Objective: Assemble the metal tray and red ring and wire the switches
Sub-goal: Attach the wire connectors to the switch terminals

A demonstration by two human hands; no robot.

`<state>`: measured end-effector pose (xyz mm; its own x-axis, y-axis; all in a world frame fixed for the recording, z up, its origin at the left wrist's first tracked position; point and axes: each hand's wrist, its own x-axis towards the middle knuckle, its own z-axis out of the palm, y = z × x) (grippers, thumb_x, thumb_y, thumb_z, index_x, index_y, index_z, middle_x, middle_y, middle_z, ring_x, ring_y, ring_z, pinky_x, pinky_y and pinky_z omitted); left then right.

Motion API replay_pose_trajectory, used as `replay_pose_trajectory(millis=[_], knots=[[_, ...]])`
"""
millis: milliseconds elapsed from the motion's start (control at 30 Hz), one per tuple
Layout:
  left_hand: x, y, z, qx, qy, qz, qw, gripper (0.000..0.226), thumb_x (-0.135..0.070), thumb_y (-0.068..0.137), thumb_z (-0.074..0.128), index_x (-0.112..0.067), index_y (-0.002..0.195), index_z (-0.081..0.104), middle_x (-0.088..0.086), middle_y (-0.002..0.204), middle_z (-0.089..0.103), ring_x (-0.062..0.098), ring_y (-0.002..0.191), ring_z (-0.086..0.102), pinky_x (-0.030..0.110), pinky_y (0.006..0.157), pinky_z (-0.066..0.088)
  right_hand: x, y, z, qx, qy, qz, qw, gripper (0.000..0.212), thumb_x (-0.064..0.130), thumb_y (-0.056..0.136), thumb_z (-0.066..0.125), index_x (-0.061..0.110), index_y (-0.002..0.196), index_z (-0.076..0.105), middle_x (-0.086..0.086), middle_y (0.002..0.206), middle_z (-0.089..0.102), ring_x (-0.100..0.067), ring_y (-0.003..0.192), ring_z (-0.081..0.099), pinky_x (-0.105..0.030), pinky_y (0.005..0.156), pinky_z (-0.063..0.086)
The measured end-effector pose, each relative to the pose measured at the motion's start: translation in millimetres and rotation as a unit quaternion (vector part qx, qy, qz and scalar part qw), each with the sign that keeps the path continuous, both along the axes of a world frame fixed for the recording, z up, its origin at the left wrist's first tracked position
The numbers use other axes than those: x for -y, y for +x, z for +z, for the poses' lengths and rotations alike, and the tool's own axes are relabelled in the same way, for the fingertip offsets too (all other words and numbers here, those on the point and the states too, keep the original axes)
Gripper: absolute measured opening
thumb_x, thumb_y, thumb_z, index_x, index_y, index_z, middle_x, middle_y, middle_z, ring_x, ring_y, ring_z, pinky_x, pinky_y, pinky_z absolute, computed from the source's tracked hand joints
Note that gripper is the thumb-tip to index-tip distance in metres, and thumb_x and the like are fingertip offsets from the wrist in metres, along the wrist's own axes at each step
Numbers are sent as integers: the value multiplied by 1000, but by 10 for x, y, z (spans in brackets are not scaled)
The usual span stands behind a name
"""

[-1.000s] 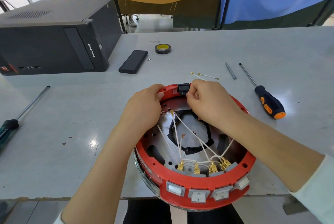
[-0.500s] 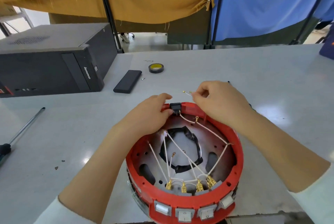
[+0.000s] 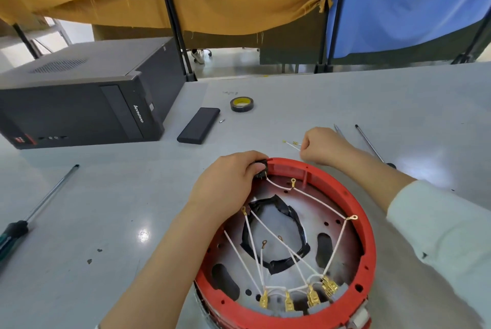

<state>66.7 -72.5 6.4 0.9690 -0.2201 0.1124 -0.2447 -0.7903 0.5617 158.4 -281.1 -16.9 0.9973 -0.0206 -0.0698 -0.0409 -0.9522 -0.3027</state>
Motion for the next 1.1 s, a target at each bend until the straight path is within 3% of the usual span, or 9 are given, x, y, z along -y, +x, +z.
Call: replay_pose_trajectory(millis=[67,200,300,400,533,700,867,1000,1100], knots=[[2,8,-6,5,-2,-5,1000,27,-29,100,43,-39,116,63,-13,112,68,12,104,59,33,89,48,-29,38,-3,-11,-10,-4,1000,11,4,73,51,6,70,61,-7,55,50,-29,65,56,-28,60,48],[-5,29,-25,4,-13,-9,1000,26,-30,100,45,-38,116,63,-12,111,68,13,103,59,30,87,47,2,-10,33,-3,3,-10,1000,19,11,73,59,-1,84,69,-10,62,57,-26,61,55,-31,60,50],[-15,40,-41,10,-39,-3,999,26,-32,98,49,-35,120,62,-14,112,67,10,106,59,24,87,44,17,-154,200,49,94,-18,994,15,17,77,65,3,78,70,-9,60,63,-23,52,56,-30,57,49],[-16,56,-24,6,-163,6,987,30,-33,97,52,-32,127,57,-18,110,67,2,106,59,12,85,41,-88,-405,494,76,205,15,976,7,21,78,68,16,73,68,5,60,62,-11,54,56,-21,50,40],[-26,16,33,37,-348,-5,937,27,-29,100,48,-31,127,52,-16,97,71,5,92,66,19,86,50,-368,-852,693,-13,319,73,945,7,17,77,64,17,70,66,4,52,57,-7,41,46,-17,42,39],[-92,-41,97,70,-415,-25,907,20,-14,96,56,-29,105,67,-9,80,74,11,76,67,21,78,53,-614,-1153,489,-52,452,85,886,10,6,80,59,13,72,59,-1,58,63,-10,41,41,-16,37,32],[-99,-81,113,56,-431,-55,899,27,-12,85,70,-31,104,64,-6,77,76,5,73,70,10,71,49,-618,-1238,332,41,425,118,897,11,14,83,67,18,90,59,-1,67,68,-10,56,56,-23,56,45],[-103,-82,114,48,-437,-60,896,18,-23,87,68,-31,103,68,-6,90,77,12,84,73,21,83,55,-610,-1237,340,104,431,112,889,6,21,88,67,17,86,64,3,66,69,-3,55,60,-16,56,46],[-117,-67,109,57,-440,-50,895,14,-22,96,57,-26,102,69,-8,95,76,11,84,71,24,84,55,-609,-1250,325,130,421,110,891,6,22,88,66,21,83,64,5,65,67,-7,53,56,-19,54,45]])
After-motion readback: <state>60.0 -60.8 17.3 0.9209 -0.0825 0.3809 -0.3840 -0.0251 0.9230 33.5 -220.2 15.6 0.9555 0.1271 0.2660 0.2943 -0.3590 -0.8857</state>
